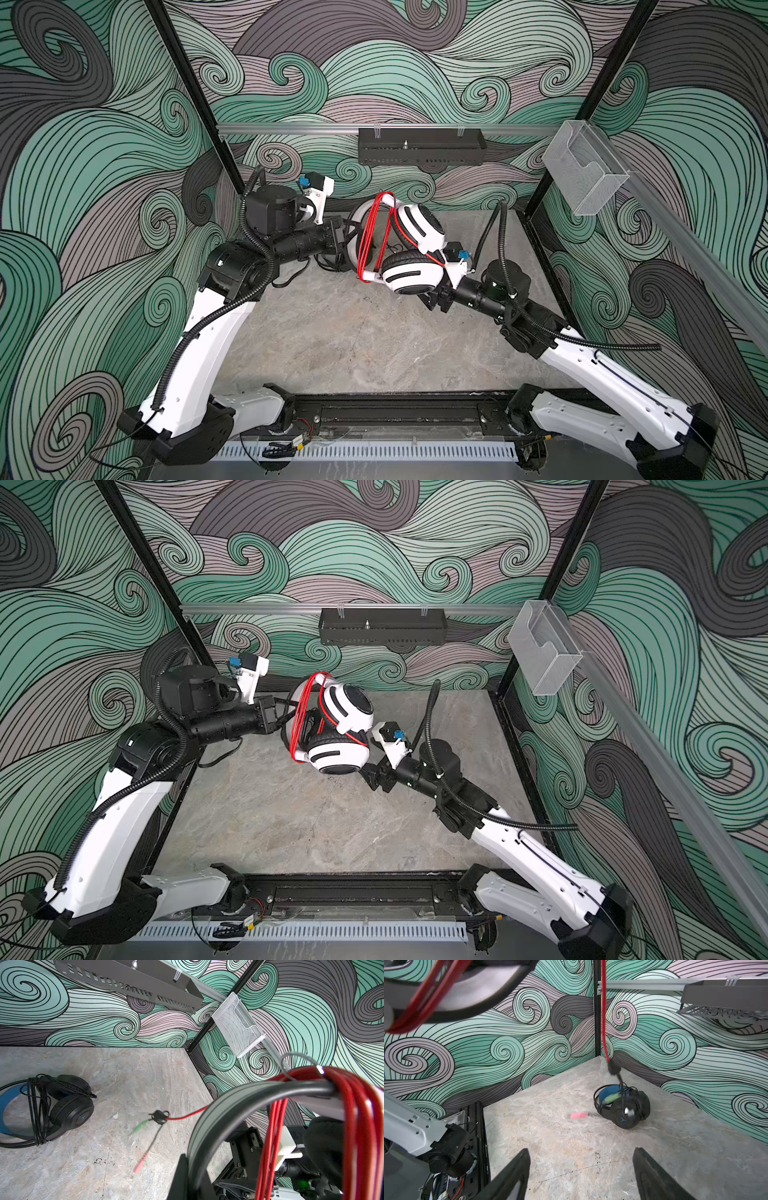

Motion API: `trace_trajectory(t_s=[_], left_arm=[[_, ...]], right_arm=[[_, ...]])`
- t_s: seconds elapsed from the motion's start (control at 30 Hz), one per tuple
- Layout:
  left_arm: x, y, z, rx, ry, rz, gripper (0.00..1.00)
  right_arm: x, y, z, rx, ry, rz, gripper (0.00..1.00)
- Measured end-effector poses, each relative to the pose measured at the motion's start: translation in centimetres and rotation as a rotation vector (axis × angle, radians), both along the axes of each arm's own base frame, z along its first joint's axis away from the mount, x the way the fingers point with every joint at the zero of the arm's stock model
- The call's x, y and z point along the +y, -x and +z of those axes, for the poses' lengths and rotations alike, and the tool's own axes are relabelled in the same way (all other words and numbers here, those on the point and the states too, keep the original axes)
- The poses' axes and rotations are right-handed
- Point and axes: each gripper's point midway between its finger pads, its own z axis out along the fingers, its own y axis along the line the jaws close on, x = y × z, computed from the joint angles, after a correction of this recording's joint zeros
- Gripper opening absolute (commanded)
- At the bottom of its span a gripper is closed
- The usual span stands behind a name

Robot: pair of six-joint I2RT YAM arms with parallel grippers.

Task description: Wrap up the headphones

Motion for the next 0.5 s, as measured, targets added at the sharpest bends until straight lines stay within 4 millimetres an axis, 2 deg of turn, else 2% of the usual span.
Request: trace_trajectory(t_s=[0.13, 0.27, 0.5], left_arm=[[-0.3, 0.2, 0.2, -0.004, 0.007, -0.011, 0.00], [-0.9, 0.5, 0.6, -0.013, 0.025, -0.040, 0.00], [-2.0, 1.1, 1.4, -0.020, 0.064, -0.082, 0.00]], right_arm=[[-0.3, -1.1, 0.6, -0.001, -0.019, -0.037, 0.80], [-0.2, -1.5, 0.3, 0.011, -0.017, -0.033, 0.80], [2.0, -0.9, -0.4, 0.031, -0.033, 0.091, 0.79]])
